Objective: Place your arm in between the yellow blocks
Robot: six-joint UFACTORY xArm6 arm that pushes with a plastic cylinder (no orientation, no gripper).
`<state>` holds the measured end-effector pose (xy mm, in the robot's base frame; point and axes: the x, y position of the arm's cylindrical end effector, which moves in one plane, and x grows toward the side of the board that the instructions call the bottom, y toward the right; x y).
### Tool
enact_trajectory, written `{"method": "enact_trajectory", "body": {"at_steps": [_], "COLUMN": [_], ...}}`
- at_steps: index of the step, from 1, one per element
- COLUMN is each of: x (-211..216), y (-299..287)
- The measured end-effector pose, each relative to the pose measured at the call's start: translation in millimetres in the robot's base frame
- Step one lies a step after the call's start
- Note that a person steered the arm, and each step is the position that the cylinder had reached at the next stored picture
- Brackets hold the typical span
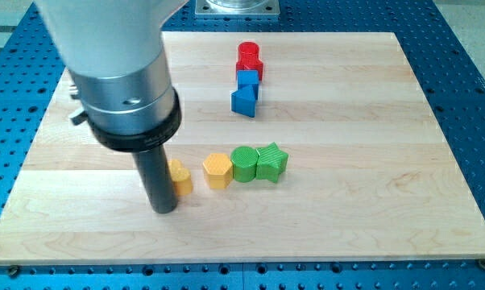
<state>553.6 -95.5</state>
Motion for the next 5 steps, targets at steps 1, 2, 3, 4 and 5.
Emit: {"method": "enact_trajectory", "body": {"at_steps": [1,2,3,4,5], "x": [-2.5,15.7,6.2,-9.1,-8.2], "y": [0.0,12.4,41.0,41.4,41.4]}}
